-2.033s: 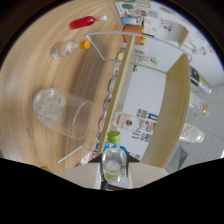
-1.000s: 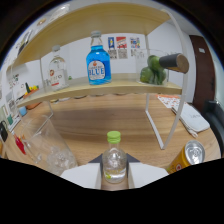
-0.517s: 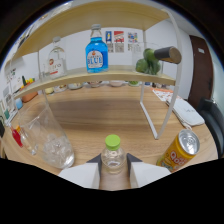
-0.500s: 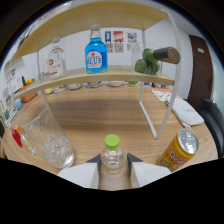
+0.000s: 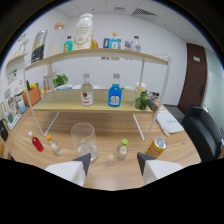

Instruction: Make me a cup of Vodka Sunrise.

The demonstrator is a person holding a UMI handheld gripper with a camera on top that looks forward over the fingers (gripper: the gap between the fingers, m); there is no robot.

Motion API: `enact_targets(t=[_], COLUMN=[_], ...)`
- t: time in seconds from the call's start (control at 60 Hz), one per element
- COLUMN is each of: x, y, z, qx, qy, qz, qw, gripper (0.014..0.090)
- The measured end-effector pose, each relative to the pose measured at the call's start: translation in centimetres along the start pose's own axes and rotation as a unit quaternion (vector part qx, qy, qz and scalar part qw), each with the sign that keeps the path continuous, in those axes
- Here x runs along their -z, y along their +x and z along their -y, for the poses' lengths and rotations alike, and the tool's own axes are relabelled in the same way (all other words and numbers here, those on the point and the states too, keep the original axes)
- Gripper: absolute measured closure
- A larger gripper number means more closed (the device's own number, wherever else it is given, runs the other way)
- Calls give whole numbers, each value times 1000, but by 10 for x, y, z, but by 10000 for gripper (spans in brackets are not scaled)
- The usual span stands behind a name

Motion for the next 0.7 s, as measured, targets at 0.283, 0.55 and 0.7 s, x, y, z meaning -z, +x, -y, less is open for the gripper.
enact_targets(t=[0.283,0.55,0.7], x=[51,62,62], y=[-49,-60,-61], z=[-6,-7,-4], qx=[-2,3,2], qy=[-13,-17,-13], qz=[6,6,5], qw=[1000,1000,1000], gripper=[188,186,187])
